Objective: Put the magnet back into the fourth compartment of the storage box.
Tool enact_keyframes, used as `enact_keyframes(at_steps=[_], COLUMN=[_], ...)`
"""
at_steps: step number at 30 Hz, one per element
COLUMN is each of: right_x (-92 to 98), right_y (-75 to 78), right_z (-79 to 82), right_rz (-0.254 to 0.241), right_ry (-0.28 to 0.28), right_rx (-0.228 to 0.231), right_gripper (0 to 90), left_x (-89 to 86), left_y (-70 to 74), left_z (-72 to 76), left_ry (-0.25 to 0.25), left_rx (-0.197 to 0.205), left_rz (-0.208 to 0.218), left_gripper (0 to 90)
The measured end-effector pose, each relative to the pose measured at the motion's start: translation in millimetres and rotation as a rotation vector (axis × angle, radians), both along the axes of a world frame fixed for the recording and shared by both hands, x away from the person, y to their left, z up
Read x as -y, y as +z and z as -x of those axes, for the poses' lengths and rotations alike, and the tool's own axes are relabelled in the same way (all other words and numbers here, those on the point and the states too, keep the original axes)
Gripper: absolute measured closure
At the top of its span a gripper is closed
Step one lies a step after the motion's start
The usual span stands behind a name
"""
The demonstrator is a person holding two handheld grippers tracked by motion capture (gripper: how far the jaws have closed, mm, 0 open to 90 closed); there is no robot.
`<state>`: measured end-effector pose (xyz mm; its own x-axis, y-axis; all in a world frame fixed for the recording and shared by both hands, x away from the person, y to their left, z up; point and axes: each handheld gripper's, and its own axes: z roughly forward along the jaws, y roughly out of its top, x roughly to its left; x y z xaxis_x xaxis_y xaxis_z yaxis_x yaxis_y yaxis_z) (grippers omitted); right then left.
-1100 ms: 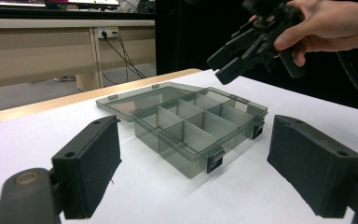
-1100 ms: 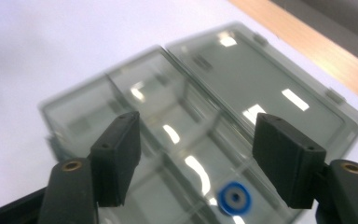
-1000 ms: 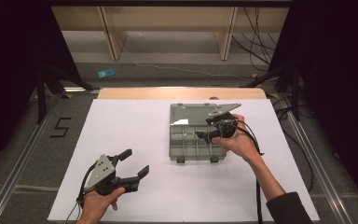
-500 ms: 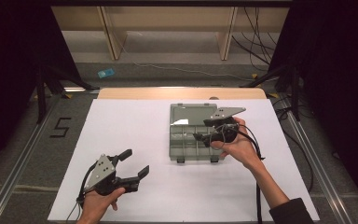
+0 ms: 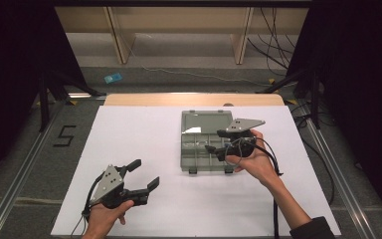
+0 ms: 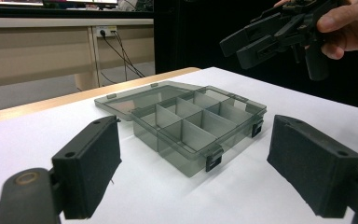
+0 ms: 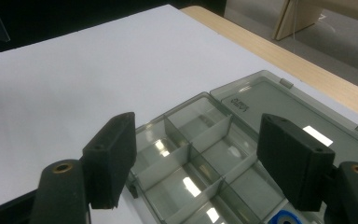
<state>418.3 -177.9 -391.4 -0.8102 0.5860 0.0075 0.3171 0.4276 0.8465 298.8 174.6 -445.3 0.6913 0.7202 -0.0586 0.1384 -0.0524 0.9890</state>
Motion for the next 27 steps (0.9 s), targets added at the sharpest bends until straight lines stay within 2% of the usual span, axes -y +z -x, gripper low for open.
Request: enact_keyframes(at_steps=[5,7,10,16,27], right_x=[1.4,2.2,2.4,1.0,3.3], right_y=[-0.9,-1.0,-0.7,-3.2,-4.9], right_z=[3.8,6.8,10.3,17.7,27.6], right_rz=[-0.011,-0.021,-0.04,-0.057,-0.074], right_ry=[0.0,-0.013,-0.004,-0.005,-0.002], right_rx=[-0.004,0.013,-0.003,0.011,0.015], right_gripper=[29.4,29.2,28.4,27.7,27.3], left_x=[-0.3,-0.1,0.2,0.3,-0.3], left_y=[0.0,0.1,0.0,-0.1,0.0], left_z=[-0.1,0.0,0.2,0.2,-0.3], left_ry=[-0.001,-0.001,-0.003,-0.004,-0.006], left_rx=[0.001,0.001,-0.003,-0.004,-0.001], left_rz=[-0.001,0.0,-0.001,-0.003,-0.008], left_gripper=[16.4,16.4,16.3,16.4,16.4])
